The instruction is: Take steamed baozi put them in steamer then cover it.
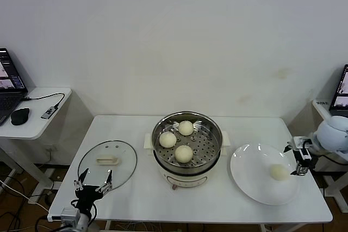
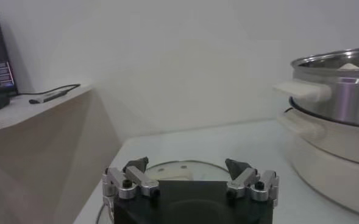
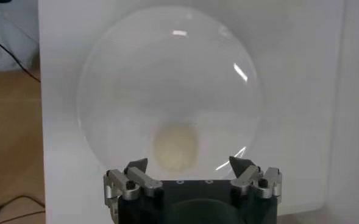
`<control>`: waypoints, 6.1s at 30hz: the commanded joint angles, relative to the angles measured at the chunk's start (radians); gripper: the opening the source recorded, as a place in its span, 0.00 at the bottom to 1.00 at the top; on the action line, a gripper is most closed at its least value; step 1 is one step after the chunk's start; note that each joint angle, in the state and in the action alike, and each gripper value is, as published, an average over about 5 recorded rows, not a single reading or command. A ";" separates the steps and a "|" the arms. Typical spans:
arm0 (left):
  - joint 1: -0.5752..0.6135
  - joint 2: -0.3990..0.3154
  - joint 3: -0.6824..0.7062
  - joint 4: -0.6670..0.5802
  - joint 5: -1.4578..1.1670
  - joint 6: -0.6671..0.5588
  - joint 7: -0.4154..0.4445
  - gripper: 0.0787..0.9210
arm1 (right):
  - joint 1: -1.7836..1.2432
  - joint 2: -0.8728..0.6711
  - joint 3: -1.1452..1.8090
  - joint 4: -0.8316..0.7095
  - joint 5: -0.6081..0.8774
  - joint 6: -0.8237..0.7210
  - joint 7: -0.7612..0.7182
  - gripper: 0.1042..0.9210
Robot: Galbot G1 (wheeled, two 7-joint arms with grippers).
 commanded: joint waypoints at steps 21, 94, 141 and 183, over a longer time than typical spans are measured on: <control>-0.004 -0.006 -0.006 0.009 0.003 0.002 -0.002 0.88 | -0.312 0.180 0.291 -0.227 -0.098 0.041 0.026 0.83; -0.011 -0.014 -0.018 0.001 0.021 -0.014 -0.004 0.88 | 0.460 0.597 -0.394 -0.007 0.532 -0.432 0.217 0.56; -0.003 -0.013 -0.014 -0.008 0.030 -0.017 -0.002 0.88 | 0.116 0.145 -0.020 0.389 0.794 -0.144 0.840 0.88; 0.000 0.096 -0.074 0.185 1.269 -0.287 -0.025 0.88 | -1.583 1.185 1.946 0.526 0.162 0.272 0.823 0.88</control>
